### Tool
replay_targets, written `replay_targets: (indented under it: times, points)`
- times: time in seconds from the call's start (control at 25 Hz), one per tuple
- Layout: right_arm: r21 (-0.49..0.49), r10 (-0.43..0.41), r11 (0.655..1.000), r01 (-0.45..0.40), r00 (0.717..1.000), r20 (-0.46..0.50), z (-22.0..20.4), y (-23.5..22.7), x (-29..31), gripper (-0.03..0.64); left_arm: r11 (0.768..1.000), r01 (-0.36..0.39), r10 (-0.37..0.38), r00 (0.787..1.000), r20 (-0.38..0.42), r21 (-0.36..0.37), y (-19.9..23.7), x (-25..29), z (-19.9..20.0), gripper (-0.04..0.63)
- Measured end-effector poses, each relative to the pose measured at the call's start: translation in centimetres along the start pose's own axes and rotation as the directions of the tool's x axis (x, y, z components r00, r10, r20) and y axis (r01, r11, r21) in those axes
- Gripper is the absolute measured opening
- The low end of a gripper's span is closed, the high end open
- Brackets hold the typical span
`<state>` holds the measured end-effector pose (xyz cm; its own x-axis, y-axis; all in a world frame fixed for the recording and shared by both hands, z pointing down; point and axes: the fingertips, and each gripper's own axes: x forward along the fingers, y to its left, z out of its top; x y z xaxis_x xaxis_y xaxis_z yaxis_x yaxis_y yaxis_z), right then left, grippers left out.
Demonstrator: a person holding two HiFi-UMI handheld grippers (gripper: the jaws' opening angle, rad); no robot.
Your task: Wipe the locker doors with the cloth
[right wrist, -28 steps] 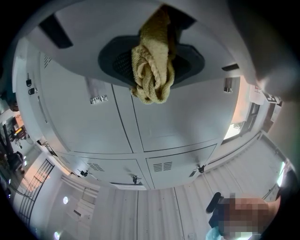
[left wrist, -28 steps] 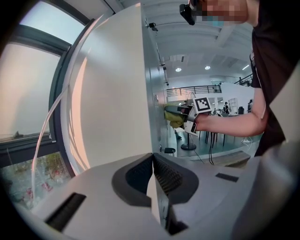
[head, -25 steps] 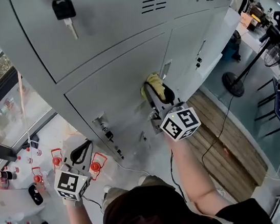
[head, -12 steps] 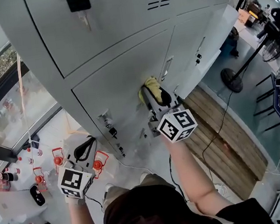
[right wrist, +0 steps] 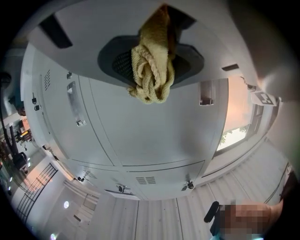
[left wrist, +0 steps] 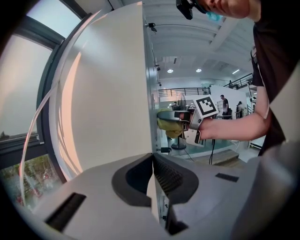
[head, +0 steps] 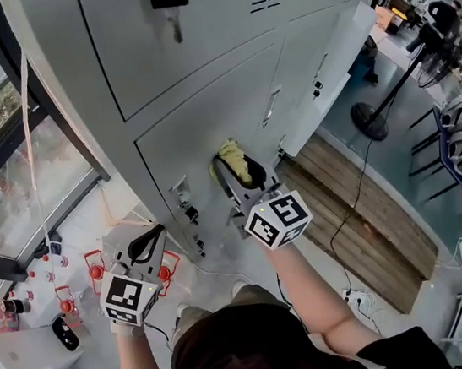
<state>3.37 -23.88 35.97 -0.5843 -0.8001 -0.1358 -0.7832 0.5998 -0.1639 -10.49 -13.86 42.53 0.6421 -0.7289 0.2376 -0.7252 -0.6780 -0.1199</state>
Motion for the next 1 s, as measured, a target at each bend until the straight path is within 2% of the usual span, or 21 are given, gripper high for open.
replay_targets:
  times: [0.6,1.0]
  points:
    - [-0.048,0.058,0.997,-0.059,0.998,-0.028,-1.3,8.0,-0.4,0.160,0.992,0.126,-0.127,0.991,0.035,0.019,0.0,-0.2,0.0,0.011]
    - [-0.050,0.050,0.997,-0.054,0.996,-0.073,-3.2,8.6,-0.6,0.158,0.986,0.162,-0.163,0.985,0.048,0.026,0.0,-0.2,0.1,0.011]
